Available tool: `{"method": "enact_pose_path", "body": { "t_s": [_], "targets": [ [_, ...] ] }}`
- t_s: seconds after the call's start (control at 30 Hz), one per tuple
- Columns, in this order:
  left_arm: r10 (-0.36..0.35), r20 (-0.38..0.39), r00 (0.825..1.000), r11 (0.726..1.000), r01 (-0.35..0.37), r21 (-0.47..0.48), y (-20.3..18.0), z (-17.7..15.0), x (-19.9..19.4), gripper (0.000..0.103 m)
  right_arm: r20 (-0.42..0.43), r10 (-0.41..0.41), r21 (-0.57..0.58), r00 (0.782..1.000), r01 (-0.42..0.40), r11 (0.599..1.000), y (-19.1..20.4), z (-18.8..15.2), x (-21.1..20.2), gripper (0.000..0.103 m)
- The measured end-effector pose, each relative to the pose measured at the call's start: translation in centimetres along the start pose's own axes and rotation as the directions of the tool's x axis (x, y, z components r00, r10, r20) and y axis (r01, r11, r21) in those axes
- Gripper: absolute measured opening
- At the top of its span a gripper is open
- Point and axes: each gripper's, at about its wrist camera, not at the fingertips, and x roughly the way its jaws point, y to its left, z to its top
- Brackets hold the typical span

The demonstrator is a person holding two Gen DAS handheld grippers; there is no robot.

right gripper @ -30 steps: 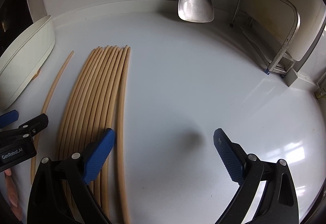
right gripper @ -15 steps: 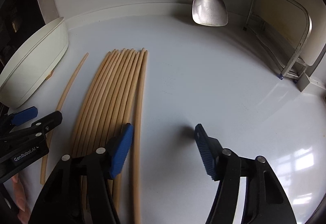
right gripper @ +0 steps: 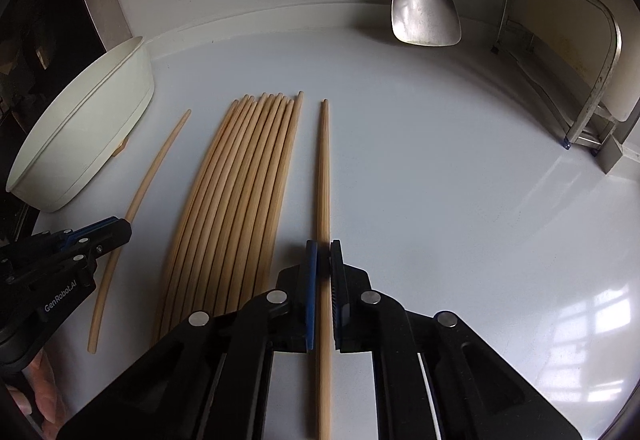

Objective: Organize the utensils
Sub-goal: 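Lift both held chopsticks and carry them over the white basin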

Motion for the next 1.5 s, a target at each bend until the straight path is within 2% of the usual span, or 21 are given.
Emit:
{"method": "enact_pose_path", "body": {
  "t_s": [0.23, 0.4, 0.57, 0.73, 0.93, 1.13, 1.3, 1.5],
  "targets": [
    [-0.036, 0.01, 0.999, 0.999, 0.036, -0.014, -0.6, 0.9, -3.9, 0.007, 0.003, 0.032, 0.045, 0.999, -0.032, 0.998, -0.8, 1.0, -2.8, 0.006],
    [-0.038, 0.059, 0.998, 0.998, 0.041, -0.038, 0.8, 2.4, -8.4, 0.007, 0.038, 0.051, 0.013, 0.998, -0.051, 0.999, 0.3, 3.4, -6.2, 0.006],
    [0.007, 0.109, 0.994, 0.997, 0.002, -0.083, 4.8, 4.3, -11.8, 0.007, 0.08, 0.11, -0.022, 0.991, -0.109, 0.994, 3.8, 6.5, -8.7, 0.006],
    [0.054, 0.147, 0.988, 0.992, -0.036, -0.121, 11.0, 6.5, -13.0, 0.007, 0.115, 0.178, -0.074, 0.977, -0.17, 0.983, 9.9, 9.3, -9.3, 0.006],
    [0.052, 0.131, 0.99, 0.993, -0.037, -0.116, 18.2, 9.1, -11.4, 0.007, 0.092, 0.249, -0.093, 0.964, -0.24, 0.966, 18.3, 12.5, -6.8, 0.006],
    [0.014, 0.067, 0.998, 0.994, -0.007, -0.106, 22.8, 11.5, -6.9, 0.007, 0.043, 0.268, -0.052, 0.962, -0.266, 0.963, 24.5, 14.9, -2.5, 0.006],
    [-0.028, 0.022, 0.999, 0.997, 0.029, -0.078, 24.0, 12.3, -3.9, 0.007, -0.032, 0.238, -0.012, 0.971, -0.239, 0.971, 26.5, 15.3, 1.4, 0.006],
    [-0.058, -0.027, 0.998, 0.997, 0.057, -0.047, 23.9, 12.8, -0.9, 0.007, -0.1, 0.189, 0.029, 0.977, -0.187, 0.982, 26.5, 14.8, 4.7, 0.006]
  ]
}}
